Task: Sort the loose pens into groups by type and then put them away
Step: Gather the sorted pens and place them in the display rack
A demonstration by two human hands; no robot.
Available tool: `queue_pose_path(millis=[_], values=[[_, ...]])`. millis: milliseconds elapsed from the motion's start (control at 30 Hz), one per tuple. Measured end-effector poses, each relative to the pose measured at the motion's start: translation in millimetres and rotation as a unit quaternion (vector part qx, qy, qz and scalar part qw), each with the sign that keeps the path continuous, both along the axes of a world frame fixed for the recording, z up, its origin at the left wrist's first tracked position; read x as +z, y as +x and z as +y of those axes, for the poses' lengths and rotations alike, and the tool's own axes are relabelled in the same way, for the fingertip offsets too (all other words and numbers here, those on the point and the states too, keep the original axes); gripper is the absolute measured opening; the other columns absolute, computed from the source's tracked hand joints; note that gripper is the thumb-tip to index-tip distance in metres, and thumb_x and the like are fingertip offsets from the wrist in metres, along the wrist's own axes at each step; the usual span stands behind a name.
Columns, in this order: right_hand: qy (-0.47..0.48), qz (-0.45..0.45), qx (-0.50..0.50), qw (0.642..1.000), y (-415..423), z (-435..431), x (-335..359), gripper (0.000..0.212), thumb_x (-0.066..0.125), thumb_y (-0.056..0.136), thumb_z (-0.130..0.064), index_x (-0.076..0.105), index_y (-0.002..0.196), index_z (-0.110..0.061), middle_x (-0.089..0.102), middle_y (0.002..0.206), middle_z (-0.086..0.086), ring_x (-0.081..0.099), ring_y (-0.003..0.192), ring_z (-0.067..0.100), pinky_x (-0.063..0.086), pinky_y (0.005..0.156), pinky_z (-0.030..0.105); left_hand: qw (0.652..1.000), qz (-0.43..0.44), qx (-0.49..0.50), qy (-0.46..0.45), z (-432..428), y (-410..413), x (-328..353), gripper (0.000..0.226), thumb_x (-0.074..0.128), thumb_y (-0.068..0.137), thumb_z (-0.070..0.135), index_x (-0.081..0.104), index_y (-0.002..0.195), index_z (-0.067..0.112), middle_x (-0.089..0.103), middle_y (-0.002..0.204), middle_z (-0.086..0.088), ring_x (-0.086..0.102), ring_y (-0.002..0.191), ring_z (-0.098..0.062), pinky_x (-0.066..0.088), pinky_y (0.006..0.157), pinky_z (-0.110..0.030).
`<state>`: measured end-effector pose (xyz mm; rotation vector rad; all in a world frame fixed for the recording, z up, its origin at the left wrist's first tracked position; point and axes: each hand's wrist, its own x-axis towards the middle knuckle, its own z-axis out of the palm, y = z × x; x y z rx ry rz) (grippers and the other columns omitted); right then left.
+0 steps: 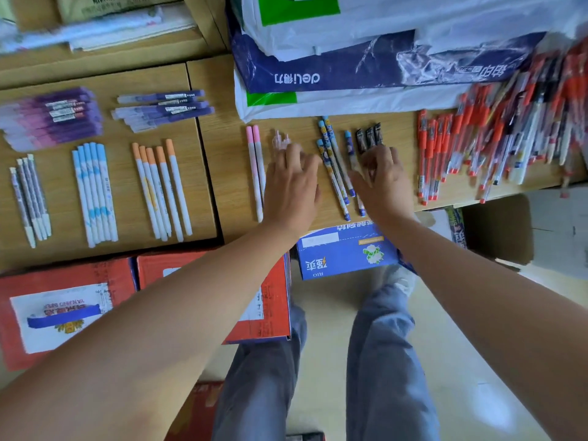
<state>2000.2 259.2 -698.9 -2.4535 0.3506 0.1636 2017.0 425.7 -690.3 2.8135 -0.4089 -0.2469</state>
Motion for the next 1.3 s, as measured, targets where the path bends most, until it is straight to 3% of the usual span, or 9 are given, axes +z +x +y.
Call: queue_pose_path(millis=[167,333,533,600,733,933,1033,1200,1300], values=[[-0.008,-0.027,0.002,1.0,-8,-69,7,0.017,0.061,0.086,-0.016,0.058,0.101,-0.008,0.059,0.097,0.007,0.049,0.072,0.014,0.042,0.062,0.031,0.997,0.006,-0.034,-0.068,-55,-2,11,0.027,0.06,0.077,0.006,0.062,0.104,0.012,0.053,0.108,-0.011,0.053,0.099,-0.029,0.045,0.084,-0.041],[-0.046,-0.03,-0.003,0.998,-17,-154,10,0.026,0.059,0.085,-0.013,0.056,0.11,-0.007,0.054,0.11,0.013,0.054,0.088,0.025,0.046,0.074,0.039,0.993,0.04,-0.064,-0.089,-130,-11,10,0.033,0.064,0.076,0.006,0.064,0.108,0.011,0.056,0.111,-0.011,0.054,0.102,-0.03,0.049,0.082,-0.044],[-0.158,0.029,0.09,0.983,-13,-233,9,0.057,0.063,0.085,-0.026,0.045,0.138,-0.016,0.034,0.148,0.013,0.038,0.125,0.037,0.037,0.098,0.048,0.993,0.109,-0.039,-0.023,-208,-16,1,0.062,0.067,0.082,0.017,0.045,0.141,0.022,0.025,0.154,-0.015,0.029,0.137,-0.038,0.035,0.108,-0.052],[-0.174,0.064,0.151,0.971,-12,-245,6,0.063,0.063,0.085,-0.031,0.04,0.143,-0.019,0.024,0.155,0.009,0.031,0.13,0.039,0.034,0.102,0.052,0.99,0.137,-0.031,0.016,-226,-15,-1,0.067,0.065,0.085,0.021,0.036,0.145,0.027,0.015,0.158,-0.012,0.018,0.142,-0.037,0.029,0.112,-0.053],[-0.15,0.059,0.18,0.97,-9,-261,5,0.062,0.063,0.086,-0.025,0.041,0.143,-0.02,0.025,0.155,0.008,0.031,0.13,0.035,0.033,0.105,0.05,0.989,0.133,-0.001,0.061,-243,-15,0,0.068,0.067,0.081,0.022,0.037,0.142,0.028,0.022,0.153,-0.012,0.02,0.141,-0.034,0.033,0.109,-0.052],[-0.108,0.011,0.184,0.977,-2,-275,6,0.047,0.065,0.081,-0.011,0.056,0.127,-0.01,0.043,0.137,0.013,0.044,0.118,0.033,0.046,0.097,0.045,0.993,0.104,0.018,0.054,-254,-13,8,0.065,0.068,0.08,0.014,0.043,0.139,0.023,0.031,0.145,-0.019,0.032,0.134,-0.037,0.037,0.106,-0.05],[-0.074,0.002,0.142,0.987,6,-274,9,0.035,0.066,0.082,-0.009,0.059,0.117,-0.005,0.048,0.123,0.015,0.056,0.1,0.031,0.054,0.072,0.042,0.995,0.072,-0.047,0.042,-269,-7,6,0.054,0.072,0.076,0.018,0.055,0.127,0.024,0.04,0.136,-0.015,0.043,0.123,-0.034,0.043,0.1,-0.047],[-0.079,0.064,0.082,0.991,13,-274,5,0.041,0.069,0.085,-0.031,0.049,0.113,-0.008,0.056,0.105,0.011,0.054,0.075,0.024,0.035,0.057,0.029,0.994,0.079,-0.055,0.053,-271,0,-1,0.05,0.067,0.08,0.024,0.053,0.128,0.02,0.047,0.122,-0.011,0.046,0.112,-0.028,0.044,0.095,-0.041],[-0.081,0.075,0.074,0.991,16,-274,5,0.042,0.066,0.087,-0.036,0.05,0.114,-0.008,0.059,0.101,0.011,0.056,0.073,0.025,0.037,0.056,0.029,0.995,0.07,-0.058,0.05,-265,0,-2,0.046,0.064,0.081,0.022,0.054,0.126,0.018,0.049,0.113,-0.01,0.049,0.103,-0.026,0.047,0.087,-0.041]])
